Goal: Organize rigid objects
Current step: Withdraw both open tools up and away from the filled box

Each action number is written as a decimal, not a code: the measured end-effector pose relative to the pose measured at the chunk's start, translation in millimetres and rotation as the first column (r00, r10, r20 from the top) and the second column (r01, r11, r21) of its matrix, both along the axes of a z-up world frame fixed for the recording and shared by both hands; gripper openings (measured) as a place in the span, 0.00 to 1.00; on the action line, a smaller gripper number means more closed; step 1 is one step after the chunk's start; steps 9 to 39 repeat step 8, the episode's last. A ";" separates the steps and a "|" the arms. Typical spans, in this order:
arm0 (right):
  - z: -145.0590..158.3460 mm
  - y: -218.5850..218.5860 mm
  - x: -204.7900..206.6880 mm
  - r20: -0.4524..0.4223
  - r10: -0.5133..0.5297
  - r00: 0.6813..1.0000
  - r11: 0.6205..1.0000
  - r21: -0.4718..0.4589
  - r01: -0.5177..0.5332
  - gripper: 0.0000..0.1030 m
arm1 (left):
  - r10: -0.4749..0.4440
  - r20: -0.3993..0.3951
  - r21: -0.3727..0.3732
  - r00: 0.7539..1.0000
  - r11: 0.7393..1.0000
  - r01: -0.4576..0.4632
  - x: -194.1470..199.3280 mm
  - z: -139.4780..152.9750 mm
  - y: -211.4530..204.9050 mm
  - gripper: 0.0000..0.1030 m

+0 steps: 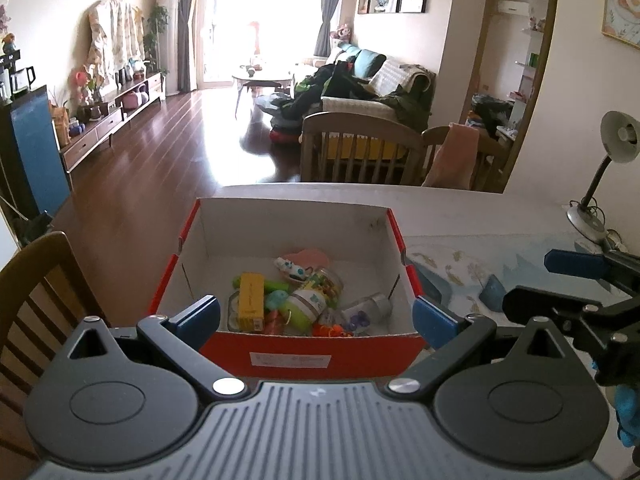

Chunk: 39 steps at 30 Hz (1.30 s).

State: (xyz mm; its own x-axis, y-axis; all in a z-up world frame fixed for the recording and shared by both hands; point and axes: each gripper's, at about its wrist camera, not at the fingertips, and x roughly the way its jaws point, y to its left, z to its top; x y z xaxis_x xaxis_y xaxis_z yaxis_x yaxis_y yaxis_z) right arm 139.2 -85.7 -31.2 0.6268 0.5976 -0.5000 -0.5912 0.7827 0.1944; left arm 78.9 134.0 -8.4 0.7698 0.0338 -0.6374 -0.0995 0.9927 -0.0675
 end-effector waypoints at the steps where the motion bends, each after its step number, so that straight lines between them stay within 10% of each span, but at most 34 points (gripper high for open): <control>1: -0.2 -0.5 0.0 -0.001 0.000 1.000 1.000 0.001 0.000 1.00 | -0.002 -0.005 -0.006 1.000 1.000 0.001 0.6 -0.8 0.7 1.00; 39: -2.3 -9.8 3.8 -0.014 -0.027 1.000 1.000 0.003 0.027 1.00 | -0.006 -0.015 -0.025 1.000 1.000 0.005 1.4 -5.2 -1.5 1.00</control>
